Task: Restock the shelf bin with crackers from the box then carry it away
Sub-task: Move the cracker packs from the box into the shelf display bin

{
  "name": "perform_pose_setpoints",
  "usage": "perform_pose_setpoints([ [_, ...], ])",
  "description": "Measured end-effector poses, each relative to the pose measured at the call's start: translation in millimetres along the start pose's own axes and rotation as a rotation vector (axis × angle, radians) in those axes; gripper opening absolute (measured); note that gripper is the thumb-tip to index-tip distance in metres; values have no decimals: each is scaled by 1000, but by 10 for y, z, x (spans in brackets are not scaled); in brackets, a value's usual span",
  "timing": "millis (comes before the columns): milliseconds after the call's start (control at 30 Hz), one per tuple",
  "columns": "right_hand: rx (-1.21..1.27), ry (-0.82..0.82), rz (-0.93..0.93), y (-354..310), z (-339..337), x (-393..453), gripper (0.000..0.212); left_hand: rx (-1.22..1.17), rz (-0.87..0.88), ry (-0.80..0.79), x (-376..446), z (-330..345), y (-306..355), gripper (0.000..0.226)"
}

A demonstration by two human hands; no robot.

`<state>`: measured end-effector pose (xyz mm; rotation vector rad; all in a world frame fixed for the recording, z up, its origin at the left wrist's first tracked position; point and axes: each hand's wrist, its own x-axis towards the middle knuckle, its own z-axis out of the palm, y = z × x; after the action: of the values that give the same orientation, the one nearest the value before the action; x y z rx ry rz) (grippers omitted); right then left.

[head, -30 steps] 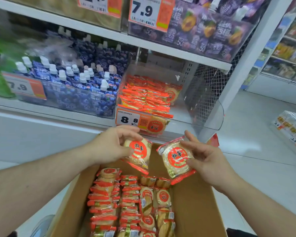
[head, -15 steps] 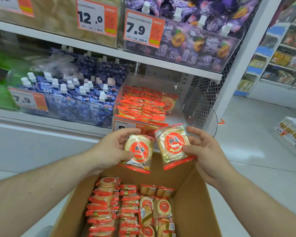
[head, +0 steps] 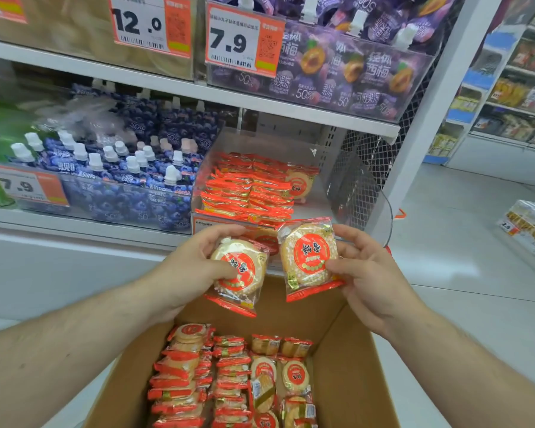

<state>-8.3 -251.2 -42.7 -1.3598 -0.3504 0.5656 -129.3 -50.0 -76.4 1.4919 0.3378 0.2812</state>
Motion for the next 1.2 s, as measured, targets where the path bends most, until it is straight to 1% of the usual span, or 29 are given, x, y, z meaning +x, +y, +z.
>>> perform_pose_setpoints([
  [100,-12,7,13,-2,-13,1,50,38,-3,9,3,-3,32,71],
  [167,-10,11,29,2,-28,16,49,101,-1,-56,4,-28,74,82],
  [233,-46,-5,50,1,-46,13,47,244,-16,-147,-3,-62,149,91],
  [267,-88,-37,63,-2,-47,2,44,325,-21,-165,-6,-79,184,94],
  [333,-181,-109,103,6,-33,-24,40,388,-15,-109,2,-105,226,94],
  [367,-212,-124,124,20,-27,-30,37,352,-9,-43,13,-113,231,89],
  [433,-229,-129,152,43,-14,-23,30,207,-20,101,48,-124,217,70],
  [500,-216,-148,161,48,-17,-8,37,88,-64,198,73,-142,212,46],
  [533,-205,-174,159,46,-31,0,37,63,-86,205,80,-159,208,34],
  [600,-214,-248,150,15,-48,-8,34,82,-132,138,88,-208,199,15],
  [700,-350,-344,85,-73,-77,-53,36,231,-215,-64,78,-266,193,2],
  [800,-472,-347,1,-154,-79,-63,35,415,-232,-203,86,-274,149,13],
  [900,-609,-344,-98,-160,-54,-75,12,567,-198,-270,91,-230,89,13],
  [933,-665,-365,-113,-137,-52,-81,9,614,-184,-288,94,-210,69,12],
  [1000,-794,-445,-121,-95,-13,-105,14,701,-161,-321,88,-161,40,12],
  [1033,-837,-491,-109,-75,29,-119,16,728,-156,-332,94,-134,27,19],
  [1067,-847,-540,-88,-48,73,-124,22,739,-161,-335,104,-99,19,27],
  [1133,-790,-603,-14,23,175,-116,43,731,-173,-346,118,-26,7,43],
  [1200,-761,-600,32,116,240,-71,56,704,-203,-369,130,42,-5,50],
])
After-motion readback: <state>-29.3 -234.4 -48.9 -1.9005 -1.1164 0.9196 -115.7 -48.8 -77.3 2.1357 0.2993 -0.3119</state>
